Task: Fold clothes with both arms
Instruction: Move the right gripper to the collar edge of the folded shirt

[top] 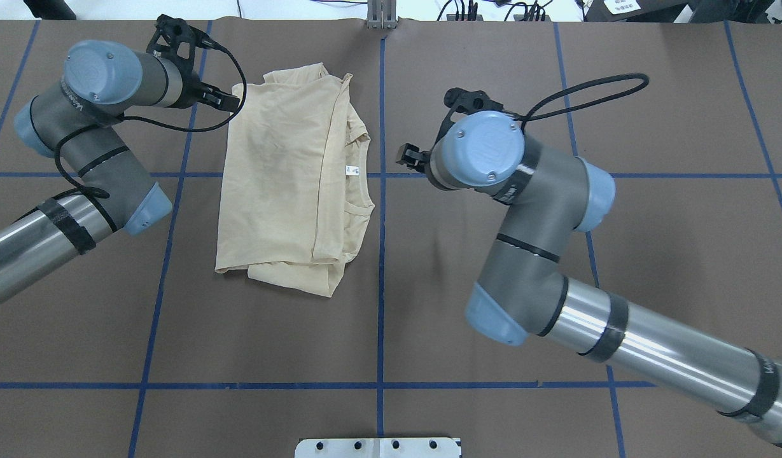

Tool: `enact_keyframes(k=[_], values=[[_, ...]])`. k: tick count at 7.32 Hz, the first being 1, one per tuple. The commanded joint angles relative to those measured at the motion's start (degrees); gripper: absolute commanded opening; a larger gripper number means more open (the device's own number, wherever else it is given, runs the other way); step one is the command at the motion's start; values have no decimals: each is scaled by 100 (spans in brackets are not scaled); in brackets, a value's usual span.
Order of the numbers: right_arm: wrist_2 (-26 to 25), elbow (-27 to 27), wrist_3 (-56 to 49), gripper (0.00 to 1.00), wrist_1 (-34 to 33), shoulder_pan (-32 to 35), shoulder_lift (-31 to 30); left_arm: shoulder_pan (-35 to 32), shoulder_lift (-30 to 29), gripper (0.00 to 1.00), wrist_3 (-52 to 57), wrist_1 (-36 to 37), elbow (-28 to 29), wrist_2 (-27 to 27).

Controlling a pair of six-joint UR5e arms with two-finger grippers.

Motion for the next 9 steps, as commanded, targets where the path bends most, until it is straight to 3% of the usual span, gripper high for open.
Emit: enact_keyframes(k=[1,2,4,5,9], values=[[-581,-1681,919,97,-405,-449,1459,10,31,100,-9,-11,-40,-6],[-783,-2013,1139,92,-396,-581,1622,19,31,100,-9,-11,-40,-6],[-988,-2025,1230,48,-353,-678,1598,19,31,100,-9,-11,-40,-6],[-988,-2077,1177,34,-352,-687,1597,19,31,100,-9,-11,-40,-6],[-988,-2271,1159,33,-352,-775,1606,19,40,100,-9,-11,-40,-6]])
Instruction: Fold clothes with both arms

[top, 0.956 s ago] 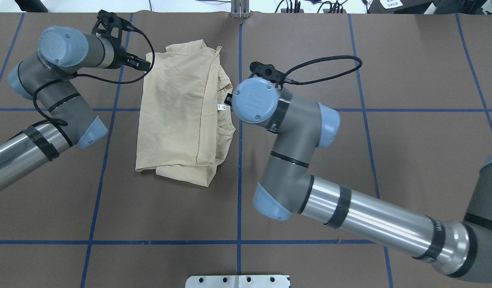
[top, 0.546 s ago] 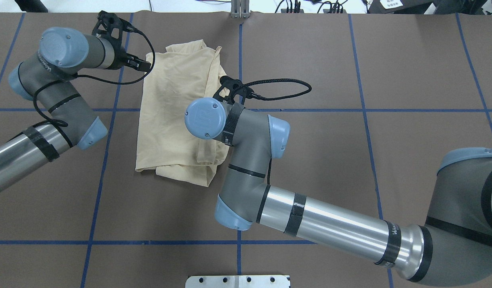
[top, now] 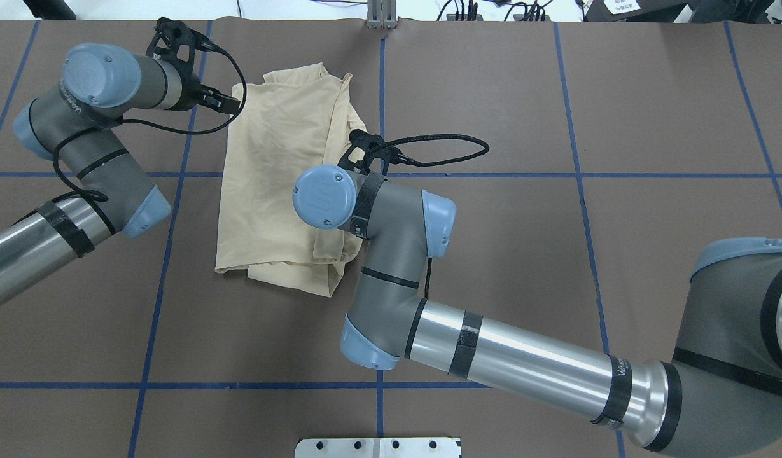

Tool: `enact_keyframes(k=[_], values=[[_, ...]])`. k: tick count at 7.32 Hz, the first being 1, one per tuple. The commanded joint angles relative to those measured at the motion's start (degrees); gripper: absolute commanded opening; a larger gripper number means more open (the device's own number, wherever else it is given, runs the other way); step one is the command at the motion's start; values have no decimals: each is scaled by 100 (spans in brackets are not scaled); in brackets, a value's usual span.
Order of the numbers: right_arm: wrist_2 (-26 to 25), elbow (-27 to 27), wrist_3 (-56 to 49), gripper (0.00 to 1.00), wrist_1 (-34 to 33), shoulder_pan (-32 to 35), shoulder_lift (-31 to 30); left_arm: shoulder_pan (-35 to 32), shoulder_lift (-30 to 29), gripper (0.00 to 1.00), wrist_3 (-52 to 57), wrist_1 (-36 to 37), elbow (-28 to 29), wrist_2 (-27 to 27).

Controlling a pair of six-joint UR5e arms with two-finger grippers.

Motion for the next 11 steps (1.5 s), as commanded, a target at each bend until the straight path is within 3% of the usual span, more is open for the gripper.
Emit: enact_keyframes(k=[1,5,6,7,9,10,11], values=[[-1,-46,-1,33,0,-26,11,0,-3,100,0,0,0,0],[-9,-55,-36,33,-9,-105,11,0,15,100,0,0,0,0],[-9,-107,-28,24,-9,-114,28,0,76,100,0,-9,-9,0],[-1,-107,-28,0,-17,-114,20,0,85,100,0,-17,-9,0],[8,-72,-89,0,-79,-105,19,0,85,100,-9,-17,-26,0],[52,206,-98,0,-201,-105,-111,9,94,100,-18,-17,-61,0],[52,818,-89,0,-272,-105,-600,9,120,100,-18,-17,-105,0]])
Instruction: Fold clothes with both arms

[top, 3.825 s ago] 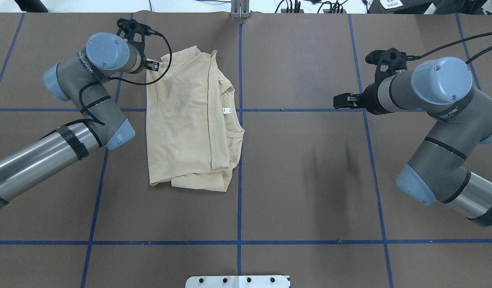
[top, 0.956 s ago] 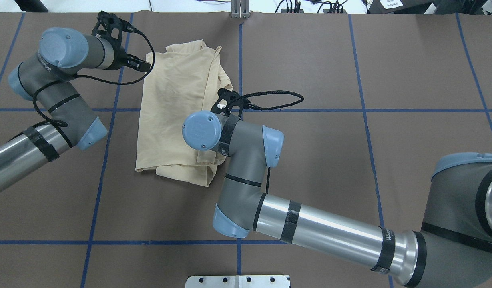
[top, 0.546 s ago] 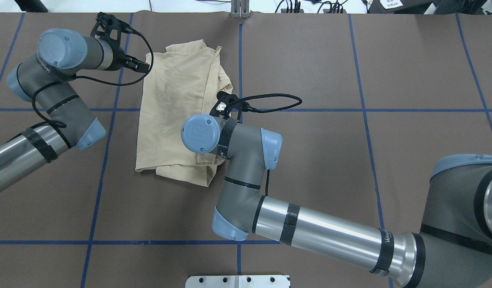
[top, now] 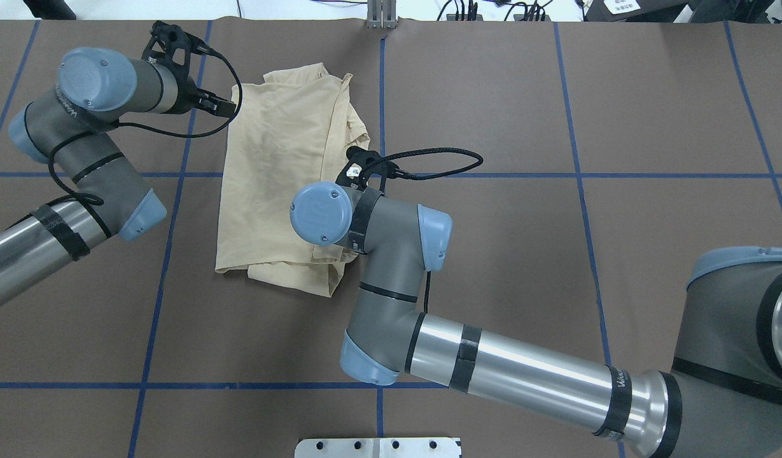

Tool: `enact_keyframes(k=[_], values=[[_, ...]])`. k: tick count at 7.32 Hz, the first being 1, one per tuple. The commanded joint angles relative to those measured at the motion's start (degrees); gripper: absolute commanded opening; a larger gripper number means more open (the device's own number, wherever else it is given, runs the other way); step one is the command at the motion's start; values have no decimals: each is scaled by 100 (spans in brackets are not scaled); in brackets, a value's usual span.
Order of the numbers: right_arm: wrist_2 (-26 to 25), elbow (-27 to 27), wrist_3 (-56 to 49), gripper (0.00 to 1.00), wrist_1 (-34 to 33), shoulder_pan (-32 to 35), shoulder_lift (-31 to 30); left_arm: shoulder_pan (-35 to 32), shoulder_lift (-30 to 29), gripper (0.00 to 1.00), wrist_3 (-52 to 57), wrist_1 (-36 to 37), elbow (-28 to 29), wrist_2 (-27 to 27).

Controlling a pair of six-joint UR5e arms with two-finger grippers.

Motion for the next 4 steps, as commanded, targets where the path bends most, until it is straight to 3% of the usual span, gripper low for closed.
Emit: enact_keyframes(k=[1,3,4], values=[[7,1401,-11,0,-213,-85,-1098,12,23,100,-4,0,-46,0],[-54,3099,-38,0,-905,-584,-2086,12,23,100,-4,0,-46,0],[-394,3237,-29,0,-995,-796,-2203,12,23,100,-13,0,-46,0]])
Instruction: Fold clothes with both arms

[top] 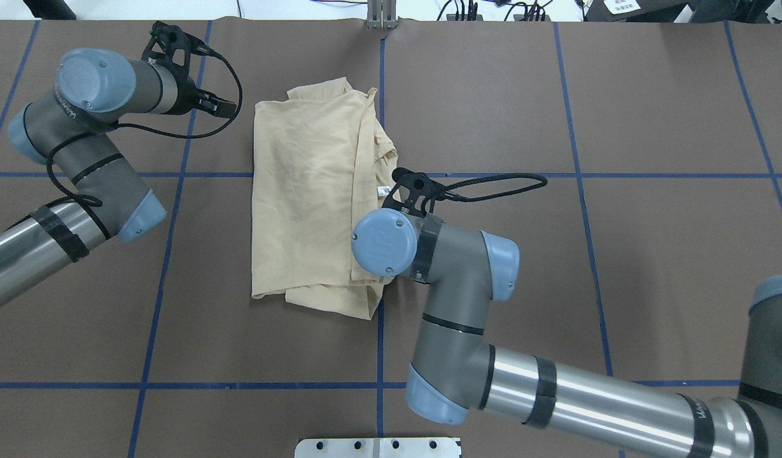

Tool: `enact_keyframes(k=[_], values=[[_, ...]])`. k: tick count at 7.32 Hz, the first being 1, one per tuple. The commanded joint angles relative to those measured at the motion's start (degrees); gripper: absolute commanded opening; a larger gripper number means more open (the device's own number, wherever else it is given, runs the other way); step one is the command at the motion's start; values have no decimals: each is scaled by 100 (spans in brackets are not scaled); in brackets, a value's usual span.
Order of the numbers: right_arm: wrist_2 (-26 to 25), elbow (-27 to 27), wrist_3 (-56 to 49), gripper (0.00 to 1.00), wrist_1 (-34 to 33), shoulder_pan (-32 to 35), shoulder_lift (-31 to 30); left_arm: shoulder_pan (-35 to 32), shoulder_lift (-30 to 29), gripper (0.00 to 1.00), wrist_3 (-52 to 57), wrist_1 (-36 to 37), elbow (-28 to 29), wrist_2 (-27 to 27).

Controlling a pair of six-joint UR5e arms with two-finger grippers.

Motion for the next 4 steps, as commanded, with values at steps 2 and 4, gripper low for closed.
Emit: enact_keyframes(k=[2,4], values=[[-341,499,-12,0,-236,-316,-382,1,0,100,-7,0,-10,0],[-350,517,-274,0,-210,-272,-513,1,0,100,-7,0,-10,0]])
